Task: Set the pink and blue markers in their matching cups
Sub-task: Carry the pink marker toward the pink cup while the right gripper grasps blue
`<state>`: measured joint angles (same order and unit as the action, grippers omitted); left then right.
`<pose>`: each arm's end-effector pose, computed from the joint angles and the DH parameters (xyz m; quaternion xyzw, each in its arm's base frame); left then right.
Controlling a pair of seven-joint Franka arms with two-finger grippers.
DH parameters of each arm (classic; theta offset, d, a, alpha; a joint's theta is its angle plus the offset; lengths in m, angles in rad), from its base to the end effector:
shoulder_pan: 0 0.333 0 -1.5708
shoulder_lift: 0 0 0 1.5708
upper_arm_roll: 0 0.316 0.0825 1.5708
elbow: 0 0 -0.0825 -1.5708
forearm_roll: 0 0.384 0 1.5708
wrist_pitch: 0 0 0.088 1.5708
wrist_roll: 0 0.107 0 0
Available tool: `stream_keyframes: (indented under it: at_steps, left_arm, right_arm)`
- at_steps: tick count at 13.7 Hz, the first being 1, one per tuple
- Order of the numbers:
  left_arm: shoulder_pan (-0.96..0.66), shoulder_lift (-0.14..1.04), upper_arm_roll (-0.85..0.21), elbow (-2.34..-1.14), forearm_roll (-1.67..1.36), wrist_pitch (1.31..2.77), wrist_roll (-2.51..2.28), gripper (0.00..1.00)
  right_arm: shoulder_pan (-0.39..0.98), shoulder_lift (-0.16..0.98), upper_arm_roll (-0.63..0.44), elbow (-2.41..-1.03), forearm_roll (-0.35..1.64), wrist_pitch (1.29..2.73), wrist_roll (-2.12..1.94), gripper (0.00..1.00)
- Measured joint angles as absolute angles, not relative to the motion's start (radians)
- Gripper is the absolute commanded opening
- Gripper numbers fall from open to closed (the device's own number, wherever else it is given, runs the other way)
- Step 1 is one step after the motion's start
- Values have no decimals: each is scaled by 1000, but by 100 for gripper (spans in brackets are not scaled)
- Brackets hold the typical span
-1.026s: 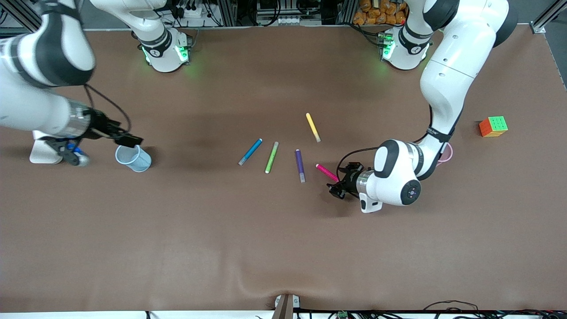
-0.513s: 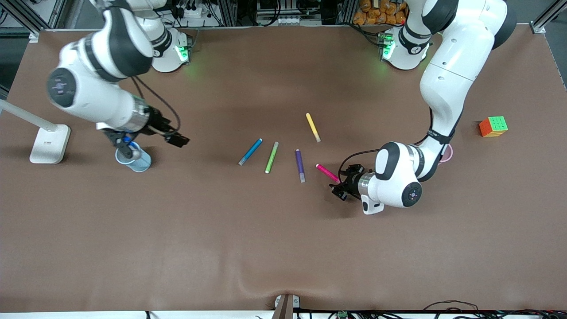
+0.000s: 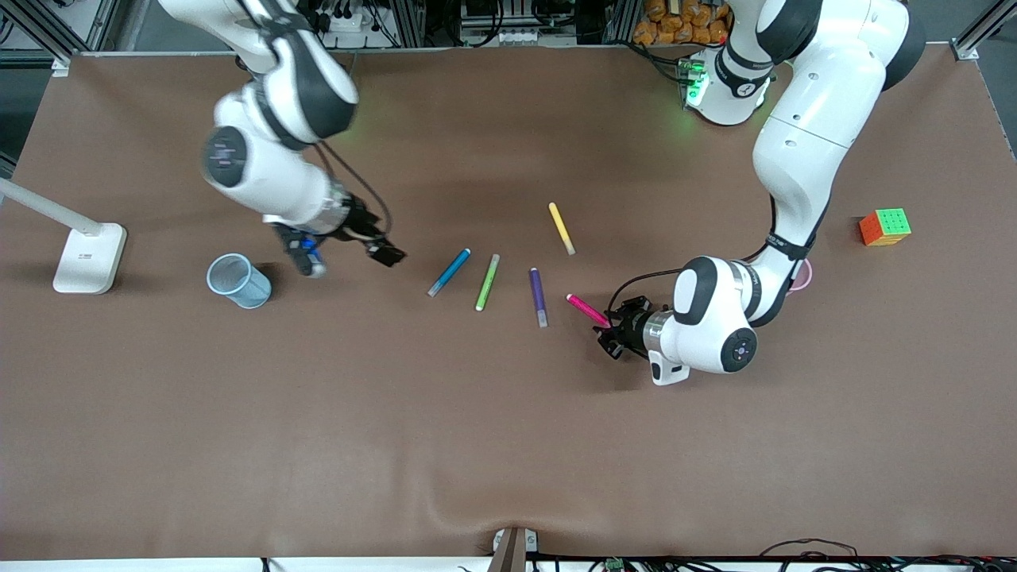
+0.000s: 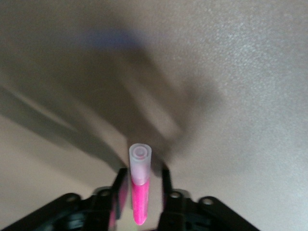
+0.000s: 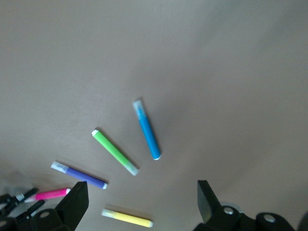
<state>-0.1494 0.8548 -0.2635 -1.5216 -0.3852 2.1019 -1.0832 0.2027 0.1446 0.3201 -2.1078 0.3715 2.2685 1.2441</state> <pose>0.6268 -0.2683 0.1529 0.8473 0.4500 -0.2639 0.0995 0.4889 0.2892 0.3562 -0.8742 0.4566 0.1219 0.1118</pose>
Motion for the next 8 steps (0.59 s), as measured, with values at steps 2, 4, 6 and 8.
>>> stream_keyframes:
  at_steps: [2, 4, 6, 8]
  left_arm:
    - [-150, 855, -263, -1520, -385, 2102, -1083, 0]
    - [-149, 855, -262, -1515, -385, 2103, -1083, 0]
    - [-143, 844, -258, -1499, -383, 2103, -1083, 0]
    - [-126, 804, -256, -1491, -369, 2077, -1083, 0]
  right_arm:
    - [280, 217, 326, -2111, 371, 2372, 1322, 100]
    - [333, 273, 327, -2112, 371, 2446, 1357, 100]
    - [357, 309, 326, -2113, 369, 2482, 1364, 100]
    - [371, 334, 326, -2126, 353, 2522, 1369, 98]
